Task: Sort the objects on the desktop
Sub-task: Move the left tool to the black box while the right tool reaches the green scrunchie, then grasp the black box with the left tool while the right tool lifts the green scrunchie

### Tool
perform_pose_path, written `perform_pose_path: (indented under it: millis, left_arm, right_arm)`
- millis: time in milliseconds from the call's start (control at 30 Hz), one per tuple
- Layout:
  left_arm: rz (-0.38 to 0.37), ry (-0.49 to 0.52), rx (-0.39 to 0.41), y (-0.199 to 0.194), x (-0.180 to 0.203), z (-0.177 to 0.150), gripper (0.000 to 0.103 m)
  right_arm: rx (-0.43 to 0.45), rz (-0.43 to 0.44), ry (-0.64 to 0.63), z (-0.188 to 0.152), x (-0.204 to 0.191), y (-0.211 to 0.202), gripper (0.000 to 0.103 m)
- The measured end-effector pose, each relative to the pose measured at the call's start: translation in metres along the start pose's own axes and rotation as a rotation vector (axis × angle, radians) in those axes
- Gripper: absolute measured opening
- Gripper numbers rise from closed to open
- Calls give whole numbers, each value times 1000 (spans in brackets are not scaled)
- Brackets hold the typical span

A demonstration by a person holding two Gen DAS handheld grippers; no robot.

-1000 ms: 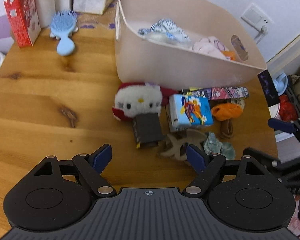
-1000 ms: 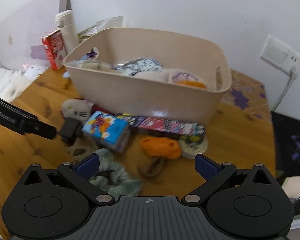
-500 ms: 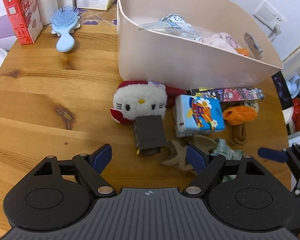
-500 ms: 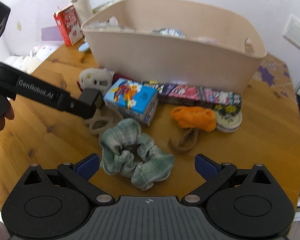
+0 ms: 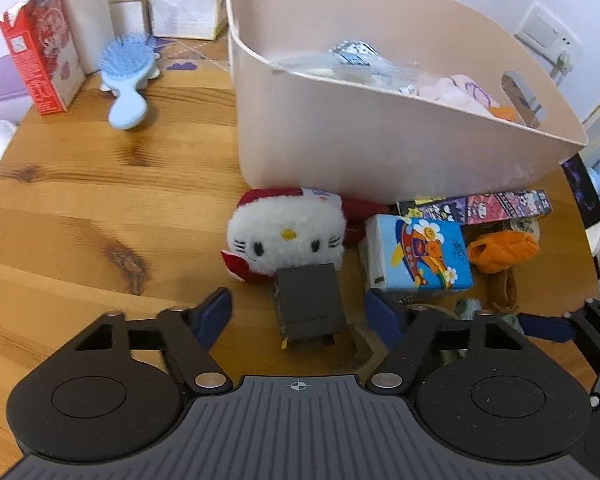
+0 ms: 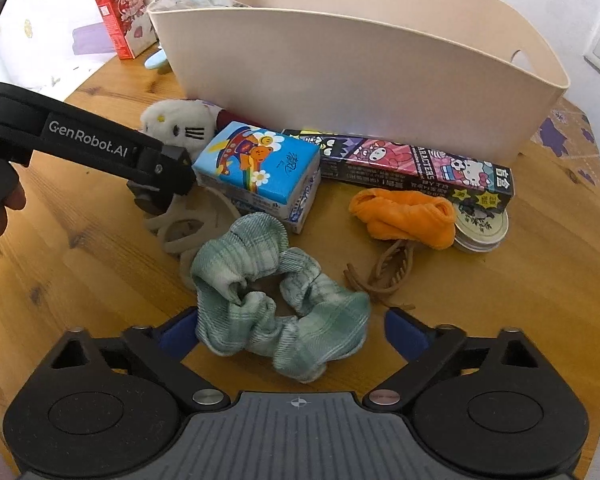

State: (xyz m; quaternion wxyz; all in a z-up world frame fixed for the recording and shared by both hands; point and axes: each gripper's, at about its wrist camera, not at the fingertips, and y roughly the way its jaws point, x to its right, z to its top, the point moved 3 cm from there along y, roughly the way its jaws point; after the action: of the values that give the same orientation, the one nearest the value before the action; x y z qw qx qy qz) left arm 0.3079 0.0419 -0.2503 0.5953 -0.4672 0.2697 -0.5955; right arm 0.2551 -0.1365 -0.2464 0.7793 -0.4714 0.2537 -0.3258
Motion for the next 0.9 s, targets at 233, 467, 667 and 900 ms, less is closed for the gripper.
perform_pose_path:
  millis: [233,467,667,900]
  left_arm:
    - [-54,41,-41,6,3,-5,38]
    - [-73,53,-31,2,0,-5,36]
    - [-82,58,-21,-5,-3,-8,32]
    - [-86,65,-25,-10,-9,-14,31]
  right_arm:
    - [24,27,-6,-2,4,-4,61]
    - [35,47,-41,-3,1,-10,38]
    - [36,42,-39,-7,2,-15,33]
    - [40,27,1,-18,4,-18,33]
